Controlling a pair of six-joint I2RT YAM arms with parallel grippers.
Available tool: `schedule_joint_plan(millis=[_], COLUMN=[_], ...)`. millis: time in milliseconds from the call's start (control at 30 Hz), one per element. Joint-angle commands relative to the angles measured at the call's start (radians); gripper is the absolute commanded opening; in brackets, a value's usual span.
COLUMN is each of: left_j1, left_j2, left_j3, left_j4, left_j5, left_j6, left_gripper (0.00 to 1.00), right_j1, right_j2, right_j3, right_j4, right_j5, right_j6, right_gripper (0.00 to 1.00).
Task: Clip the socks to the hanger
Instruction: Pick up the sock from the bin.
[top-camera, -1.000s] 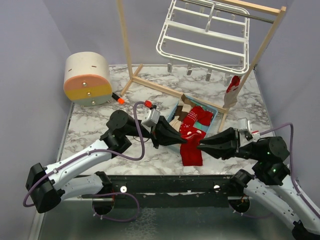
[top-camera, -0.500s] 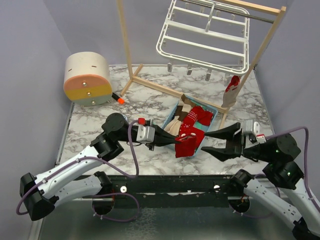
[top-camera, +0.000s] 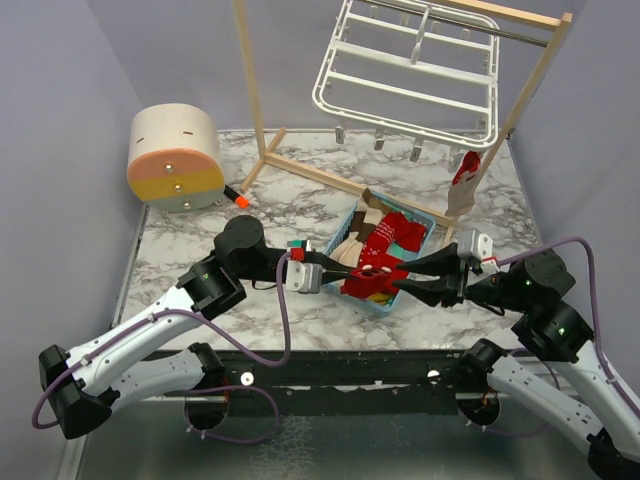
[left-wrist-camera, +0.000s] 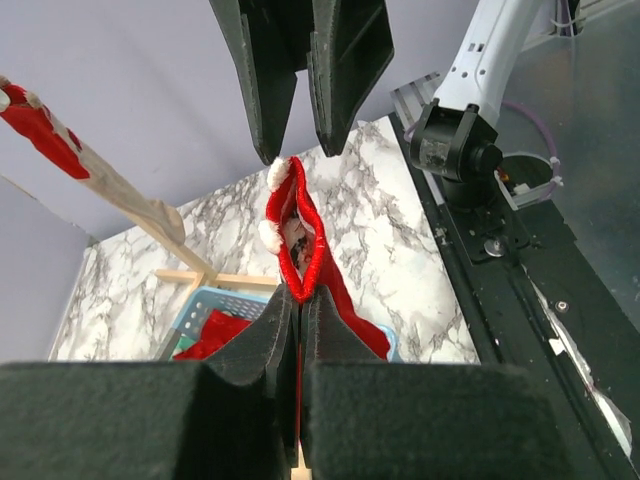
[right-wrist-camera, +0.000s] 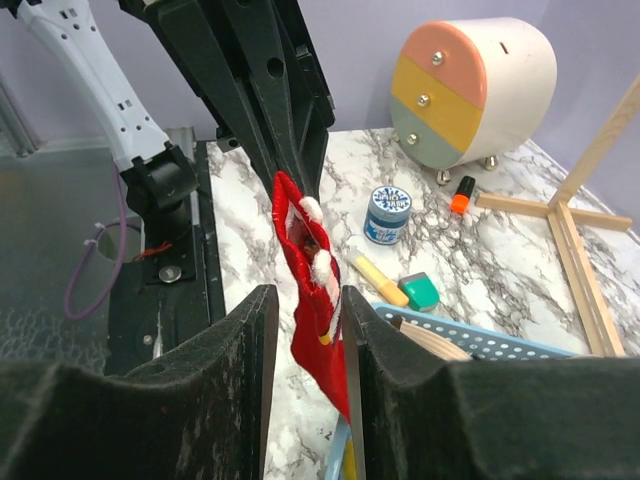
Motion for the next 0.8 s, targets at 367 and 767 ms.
schedule_joint_plan(millis=[367, 767], left_j1=[-0.008, -0.010], left_j2=[0.014, 0.044], left_j3=[0.061, 0.065], left_j4=[0.004, 0.058], left_j5=[-0.005, 0.006], left_j6=[0.022, -0.007], left_gripper=[0.00, 0.00], right_j1=[0.005, 0.005], right_j2=[0.048, 0.074], right_j3=[0.000, -0.016], right_j4=[-0.006, 0.073], right_j5=[-0.035, -0.071], right_j6=[-0.023, 0.017], right_gripper=[0.32, 0.07])
